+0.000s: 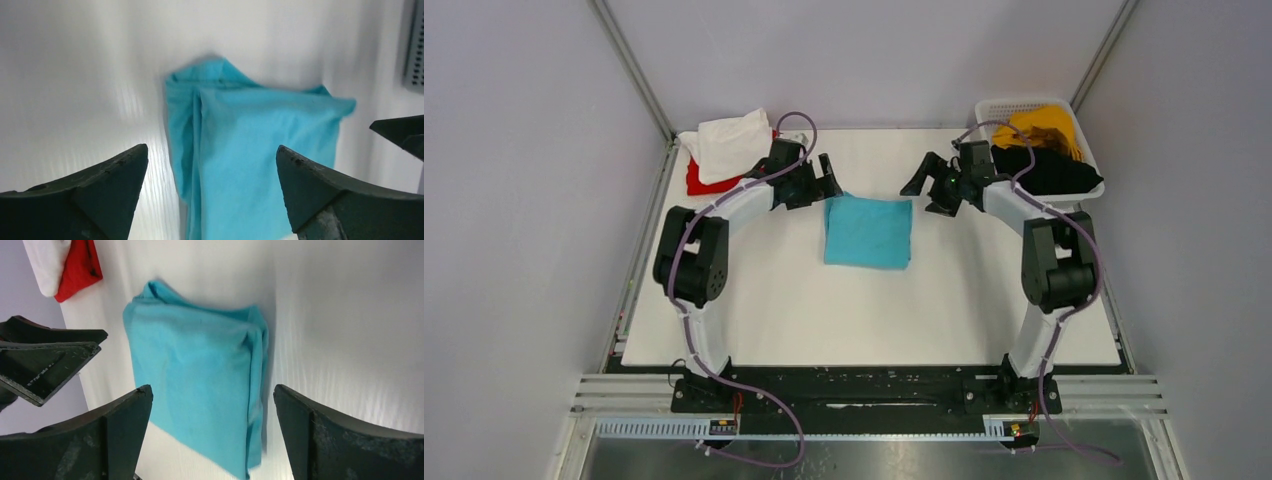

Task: Fold and stack the t-shirts
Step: Fold the long partially folded tshirt into a neat square, then put the neatly folded tshirt into the corner of the board with the left arm

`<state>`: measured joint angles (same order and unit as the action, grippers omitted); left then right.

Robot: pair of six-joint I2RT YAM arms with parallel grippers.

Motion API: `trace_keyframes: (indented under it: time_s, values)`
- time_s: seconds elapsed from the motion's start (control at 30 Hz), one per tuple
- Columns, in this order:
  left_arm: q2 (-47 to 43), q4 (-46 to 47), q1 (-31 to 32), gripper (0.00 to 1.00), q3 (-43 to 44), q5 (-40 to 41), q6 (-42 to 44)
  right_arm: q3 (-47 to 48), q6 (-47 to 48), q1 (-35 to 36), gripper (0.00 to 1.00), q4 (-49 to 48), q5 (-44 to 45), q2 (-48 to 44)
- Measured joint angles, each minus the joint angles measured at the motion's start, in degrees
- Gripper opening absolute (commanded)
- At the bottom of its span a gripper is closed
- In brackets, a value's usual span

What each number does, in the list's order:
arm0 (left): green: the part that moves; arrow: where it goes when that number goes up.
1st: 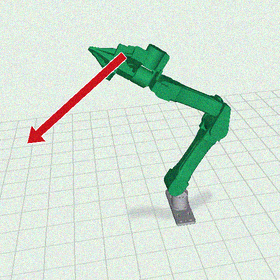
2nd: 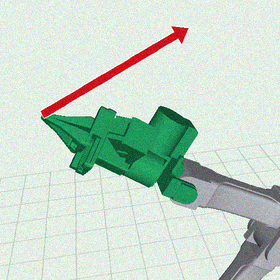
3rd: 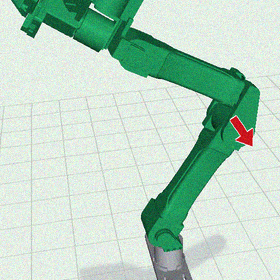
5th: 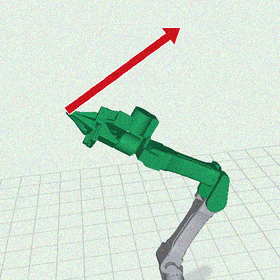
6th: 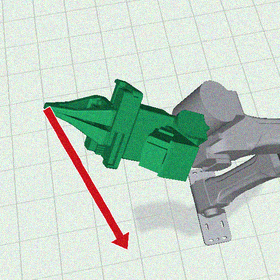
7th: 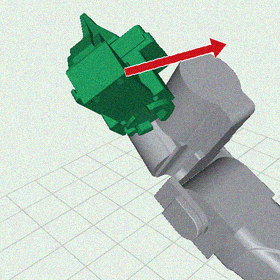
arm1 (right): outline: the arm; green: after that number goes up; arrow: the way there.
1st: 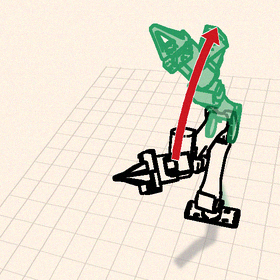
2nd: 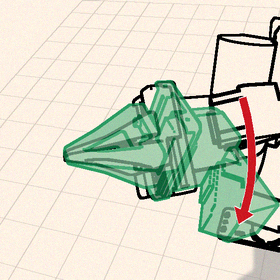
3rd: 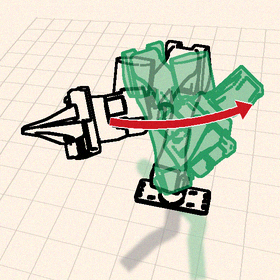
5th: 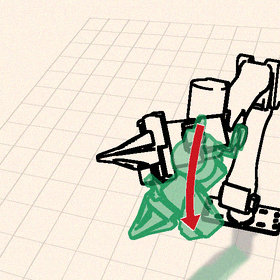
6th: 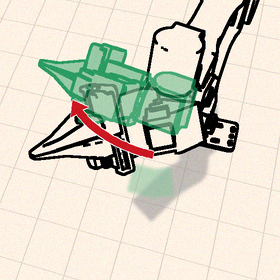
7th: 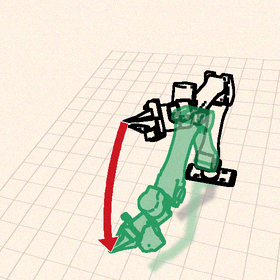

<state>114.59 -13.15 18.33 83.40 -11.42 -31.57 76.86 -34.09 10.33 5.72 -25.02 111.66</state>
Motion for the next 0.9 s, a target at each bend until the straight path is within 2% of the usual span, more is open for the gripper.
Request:
trace_keyframes:
  time_s: [0.1,0.23,0.4,0.53,0.67,0.7,0.73,0.8,0.87,0.9]
  values:
    - [-6.88,1.14,0.00,0.99,-6.32,-1.79,1.46,-8.11,0.70,0.00,0.99,-0.31,2.40,-10.14]
    - [-11.02,1.42,0.15,0.96,-10.29,-3.26,3.61,-21.24,0.83,0.00,0.99,-1.88,6.05,-25.64]
    - [-8.09,0.79,0.24,0.94,-11.02,-4.31,4.81,-34.49,0.55,-0.24,0.99,-2.47,10.69,-39.52]
    - [-3.26,-0.92,0.98,0.91,-10.10,-4.15,4.83,-41.64,0.66,-0.37,0.99,-1.09,17.68,-50.38]
    - [0.20,-2.38,3.32,0.81,-5.22,-2.56,4.74,-46.25,1.14,-0.50,1.00,-0.87,25.27,-61.90]
    - [1.60,-3.10,4.31,0.74,-3.58,-1.66,4.68,-47.25,1.42,-0.55,0.99,-0.87,26.51,-64.52]
    - [3.10,-3.85,5.38,0.61,-1.95,-0.83,4.70,-48.26,1.75,-0.59,1.00,-0.81,27.71,-67.38]
    - [5.18,-5.38,7.30,0.30,1.55,1.11,4.31,-49.46,2.43,-0.59,0.99,-0.42,29.35,-71.76]
    - [7.28,-7.21,8.94,0.07,4.15,3.56,4.42,-49.99,3.08,-0.59,0.99,0.15,30.67,-74.86]
    - [7.82,-8.17,9.55,0.00,5.09,4.79,4.22,-50.12,3.37,-0.59,0.99,0.35,31.12,-75.80]
